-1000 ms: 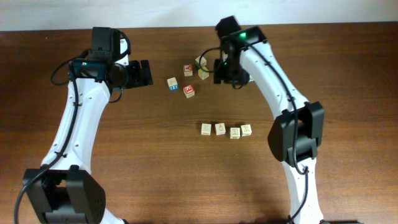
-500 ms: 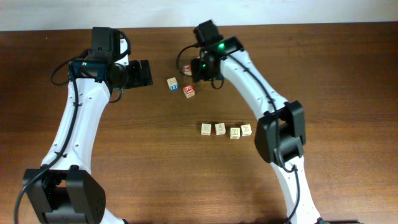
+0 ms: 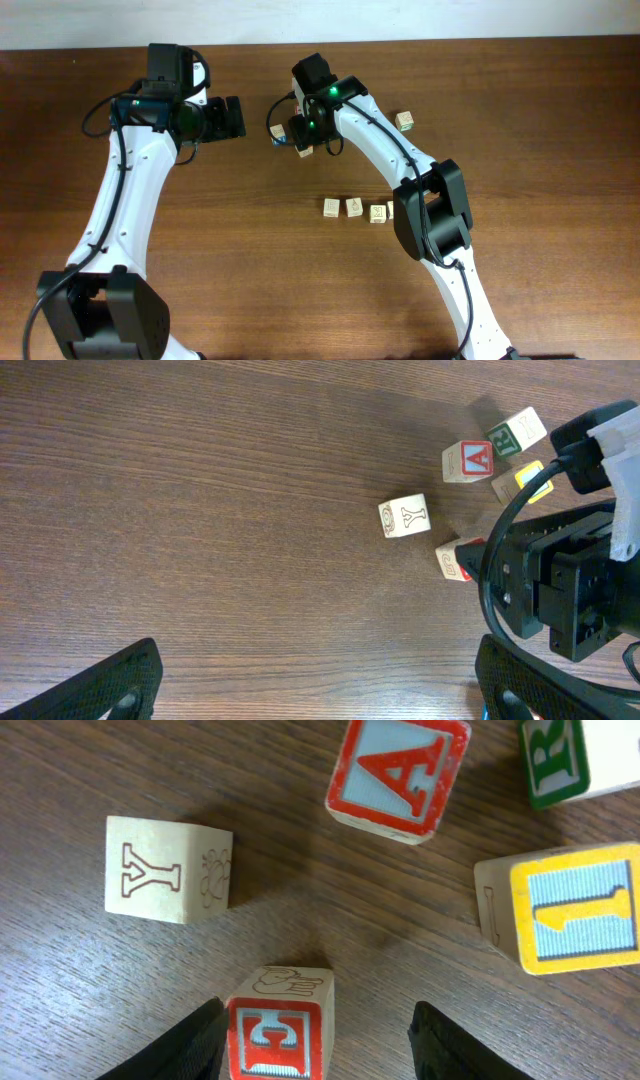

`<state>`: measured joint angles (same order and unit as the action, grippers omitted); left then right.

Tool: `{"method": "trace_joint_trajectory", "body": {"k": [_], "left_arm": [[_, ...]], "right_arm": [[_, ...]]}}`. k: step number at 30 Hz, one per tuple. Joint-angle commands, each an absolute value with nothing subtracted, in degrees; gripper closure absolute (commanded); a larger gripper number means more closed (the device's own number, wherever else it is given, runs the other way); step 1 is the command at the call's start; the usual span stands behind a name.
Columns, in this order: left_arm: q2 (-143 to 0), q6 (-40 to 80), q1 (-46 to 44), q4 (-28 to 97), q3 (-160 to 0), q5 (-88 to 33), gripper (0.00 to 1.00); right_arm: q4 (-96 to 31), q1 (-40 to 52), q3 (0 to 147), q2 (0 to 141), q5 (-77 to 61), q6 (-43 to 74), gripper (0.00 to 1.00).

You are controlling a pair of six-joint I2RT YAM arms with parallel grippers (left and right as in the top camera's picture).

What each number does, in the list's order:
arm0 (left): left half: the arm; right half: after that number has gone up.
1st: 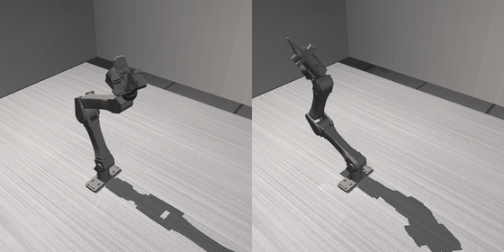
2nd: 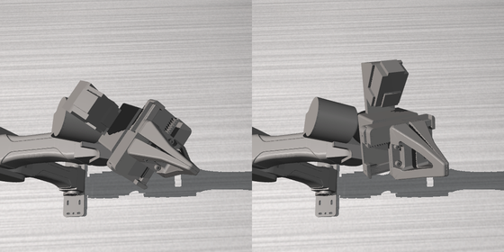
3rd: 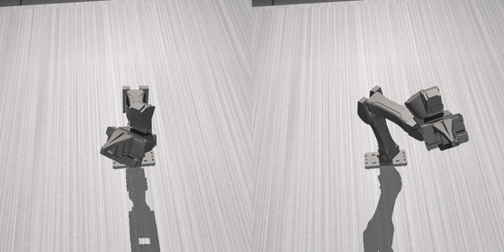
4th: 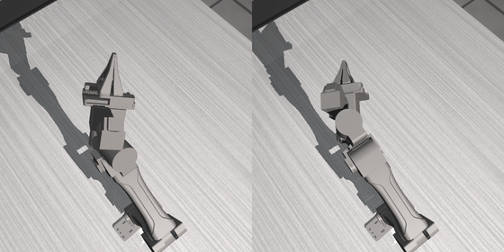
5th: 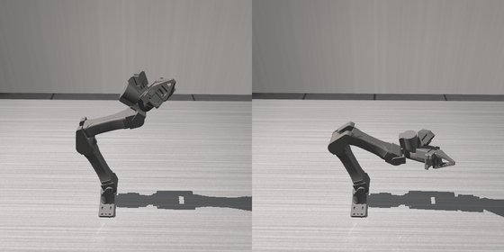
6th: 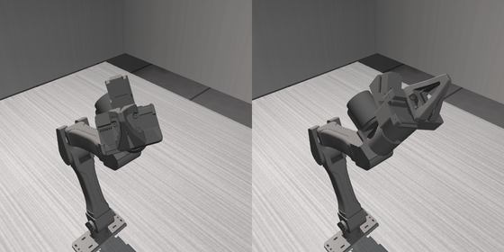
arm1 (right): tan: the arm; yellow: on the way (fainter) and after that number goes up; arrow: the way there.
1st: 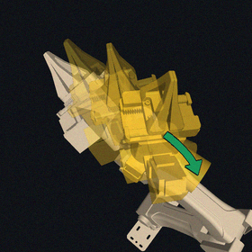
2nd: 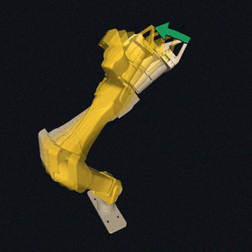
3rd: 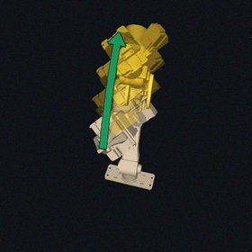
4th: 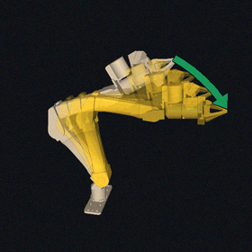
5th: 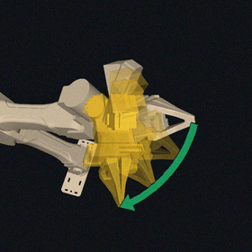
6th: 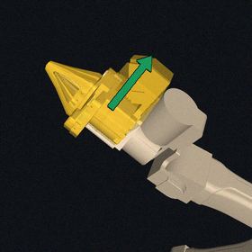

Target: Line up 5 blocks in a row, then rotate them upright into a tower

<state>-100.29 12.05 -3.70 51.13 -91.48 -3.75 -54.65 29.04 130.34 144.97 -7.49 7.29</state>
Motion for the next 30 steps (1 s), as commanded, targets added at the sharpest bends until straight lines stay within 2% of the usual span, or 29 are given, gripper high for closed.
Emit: {"method": "trace_joint_trajectory", "body": {"k": [1,12,23,30], "left_arm": [[-100.6,12.8,-3.6,51.1,-92.3,-3.2,0.01],[-100.6,12.8,-3.6,51.1,-92.3,-3.2,0.01],[-100.6,12.8,-3.6,51.1,-92.3,-3.2,0.01],[-100.6,12.8,-3.6,51.1,-92.3,-3.2,0.01]], "right_arm": [[-54.3,29.6,131.2,145.7,-8.4,5.7,0.41],[-54.1,30.6,130.1,145.8,-8.4,5.8,0.43],[-52.6,30.7,127.9,145.8,-6.9,6.7,0.63],[-54.6,30.7,129.2,144.8,-7.1,13.0,0.68]]}}
